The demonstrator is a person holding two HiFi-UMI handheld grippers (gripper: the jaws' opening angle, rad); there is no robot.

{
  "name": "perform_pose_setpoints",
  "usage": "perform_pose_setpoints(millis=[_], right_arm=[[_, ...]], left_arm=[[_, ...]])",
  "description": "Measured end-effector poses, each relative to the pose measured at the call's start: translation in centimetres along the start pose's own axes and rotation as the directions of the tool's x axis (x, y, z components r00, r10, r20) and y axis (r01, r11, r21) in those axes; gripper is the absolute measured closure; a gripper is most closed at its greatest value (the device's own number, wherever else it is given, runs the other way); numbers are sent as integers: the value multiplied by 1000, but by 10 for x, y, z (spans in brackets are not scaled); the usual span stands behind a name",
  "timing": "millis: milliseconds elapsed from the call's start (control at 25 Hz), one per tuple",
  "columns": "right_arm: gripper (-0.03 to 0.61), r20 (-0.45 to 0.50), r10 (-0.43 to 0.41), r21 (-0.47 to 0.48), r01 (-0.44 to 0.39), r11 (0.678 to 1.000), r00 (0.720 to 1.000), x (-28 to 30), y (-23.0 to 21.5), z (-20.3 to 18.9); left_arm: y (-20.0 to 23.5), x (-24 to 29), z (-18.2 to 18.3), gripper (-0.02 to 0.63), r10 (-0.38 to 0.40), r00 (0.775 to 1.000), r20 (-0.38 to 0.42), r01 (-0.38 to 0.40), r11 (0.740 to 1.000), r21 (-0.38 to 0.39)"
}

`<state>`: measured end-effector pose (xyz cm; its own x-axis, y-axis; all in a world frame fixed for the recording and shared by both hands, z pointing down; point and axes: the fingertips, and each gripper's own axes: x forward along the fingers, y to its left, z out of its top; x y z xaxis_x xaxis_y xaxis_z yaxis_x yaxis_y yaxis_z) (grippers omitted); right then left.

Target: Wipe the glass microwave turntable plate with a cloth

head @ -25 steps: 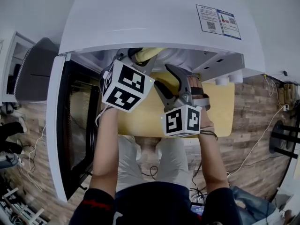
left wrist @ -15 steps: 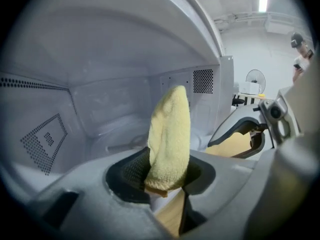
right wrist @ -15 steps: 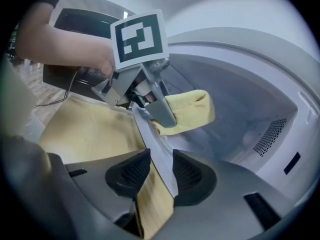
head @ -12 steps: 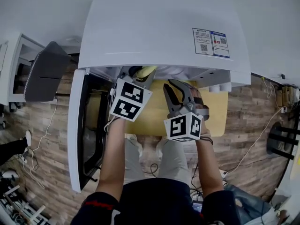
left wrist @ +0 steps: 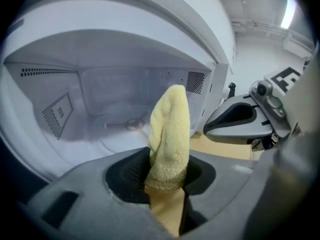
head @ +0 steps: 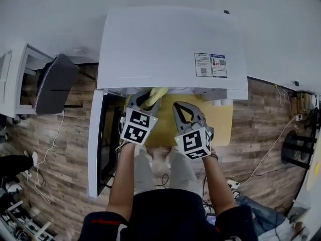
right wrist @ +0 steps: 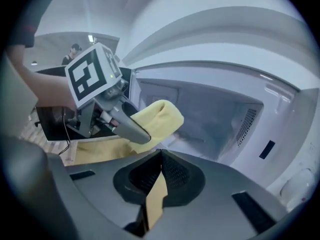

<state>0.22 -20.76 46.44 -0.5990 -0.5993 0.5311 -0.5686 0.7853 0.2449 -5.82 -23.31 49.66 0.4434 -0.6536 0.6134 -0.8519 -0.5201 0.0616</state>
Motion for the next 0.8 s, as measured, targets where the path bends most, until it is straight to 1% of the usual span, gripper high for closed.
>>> perform_pose_setpoints(millis=[120, 280, 400, 480, 560, 680, 800], right_arm=[[568, 3, 18, 48, -18, 999, 1000, -10, -4, 10], [568, -5, 41, 92, -41, 995, 999, -25, -7, 23], [568, -15, 73, 132, -70, 989, 997, -35, -4, 30], [569, -17, 76, 155, -73, 985, 997, -43, -3, 36], [569, -11, 62, 169, -59, 984, 998, -52, -6, 45], [569, 16, 30, 185, -32, 982, 999, -66, -10, 61], [569, 59, -12, 184, 1, 983, 998, -81, -18, 83]], left_arm=[[-7, -13, -5, 483, -10, 1000, -29, 9, 1000, -30], [-22, -34, -11, 483, -20, 999, -42, 18, 998, -64], [-35, -50, -11, 483, -42, 999, -33, 39, 994, -103], [-42, -60, -6, 483, -52, 998, -19, 49, 992, -119], [-44, -70, 2, 482, -51, 999, -12, 49, 993, -107], [-44, -87, 16, 483, -41, 999, -5, 41, 997, -67], [-45, -107, 35, 483, -30, 999, 32, 32, 998, -52]])
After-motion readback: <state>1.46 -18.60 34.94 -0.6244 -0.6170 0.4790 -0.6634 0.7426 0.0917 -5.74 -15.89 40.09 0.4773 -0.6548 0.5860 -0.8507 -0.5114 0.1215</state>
